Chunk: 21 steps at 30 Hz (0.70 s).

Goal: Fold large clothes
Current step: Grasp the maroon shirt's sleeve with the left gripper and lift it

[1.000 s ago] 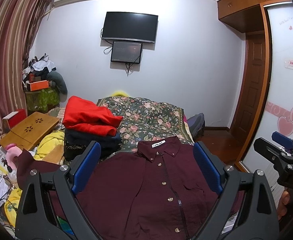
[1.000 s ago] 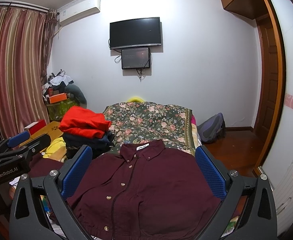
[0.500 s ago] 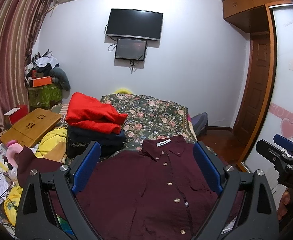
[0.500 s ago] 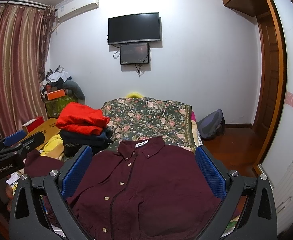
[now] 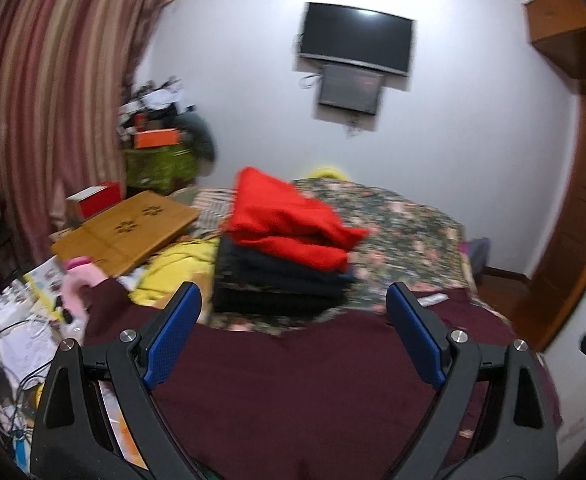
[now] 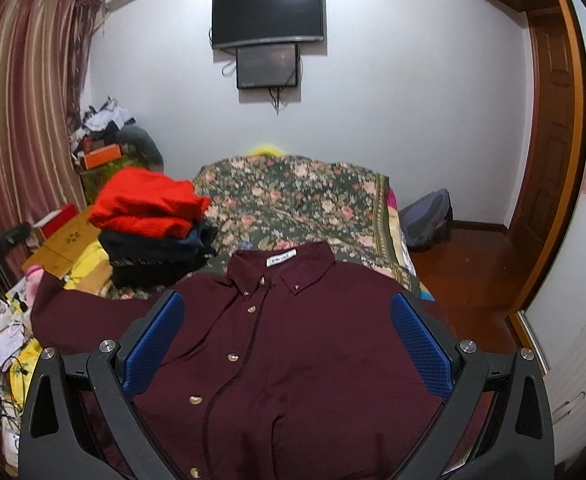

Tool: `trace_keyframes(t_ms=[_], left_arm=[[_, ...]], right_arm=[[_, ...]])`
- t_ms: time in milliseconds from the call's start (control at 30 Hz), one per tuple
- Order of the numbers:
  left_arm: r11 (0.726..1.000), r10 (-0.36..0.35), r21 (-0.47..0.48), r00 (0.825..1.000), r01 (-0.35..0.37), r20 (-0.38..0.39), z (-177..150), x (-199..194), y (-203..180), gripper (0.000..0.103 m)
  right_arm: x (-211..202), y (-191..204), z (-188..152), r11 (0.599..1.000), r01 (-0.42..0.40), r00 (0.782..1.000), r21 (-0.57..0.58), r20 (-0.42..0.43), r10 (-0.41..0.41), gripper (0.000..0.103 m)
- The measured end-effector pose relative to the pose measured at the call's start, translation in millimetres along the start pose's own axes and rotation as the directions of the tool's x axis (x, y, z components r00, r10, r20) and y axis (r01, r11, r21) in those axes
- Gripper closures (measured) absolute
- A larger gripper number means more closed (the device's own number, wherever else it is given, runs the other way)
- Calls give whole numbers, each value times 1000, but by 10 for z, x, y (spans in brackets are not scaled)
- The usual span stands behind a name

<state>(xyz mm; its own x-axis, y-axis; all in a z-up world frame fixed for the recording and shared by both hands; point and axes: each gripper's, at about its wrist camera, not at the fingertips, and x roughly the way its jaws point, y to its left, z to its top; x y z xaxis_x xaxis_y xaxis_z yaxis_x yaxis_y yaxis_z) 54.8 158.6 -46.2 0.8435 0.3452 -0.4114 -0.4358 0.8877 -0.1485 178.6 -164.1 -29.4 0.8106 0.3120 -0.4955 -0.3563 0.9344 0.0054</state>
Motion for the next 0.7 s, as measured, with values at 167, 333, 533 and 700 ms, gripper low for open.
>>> trace_keyframes(t_ms=[167, 333, 533, 700], left_arm=[[987, 142, -65, 988, -146, -60, -42, 374, 607, 9], [949, 273, -112, 945, -295, -179, -263, 726, 1174, 9], [903, 212, -267, 889, -337, -406, -773, 1164, 1980, 10], [838, 124, -393, 834, -379, -538, -1243, 1422, 2394, 17]], right_arm=[[253, -48, 9, 1000, 10, 998, 11, -64, -9, 1], [480, -75, 32, 1000, 24, 993, 16, -119, -22, 1], [692, -14, 27, 1000, 11, 985, 16, -175, -8, 1], [822, 73, 8, 1000, 0, 978, -9, -206, -2, 1]])
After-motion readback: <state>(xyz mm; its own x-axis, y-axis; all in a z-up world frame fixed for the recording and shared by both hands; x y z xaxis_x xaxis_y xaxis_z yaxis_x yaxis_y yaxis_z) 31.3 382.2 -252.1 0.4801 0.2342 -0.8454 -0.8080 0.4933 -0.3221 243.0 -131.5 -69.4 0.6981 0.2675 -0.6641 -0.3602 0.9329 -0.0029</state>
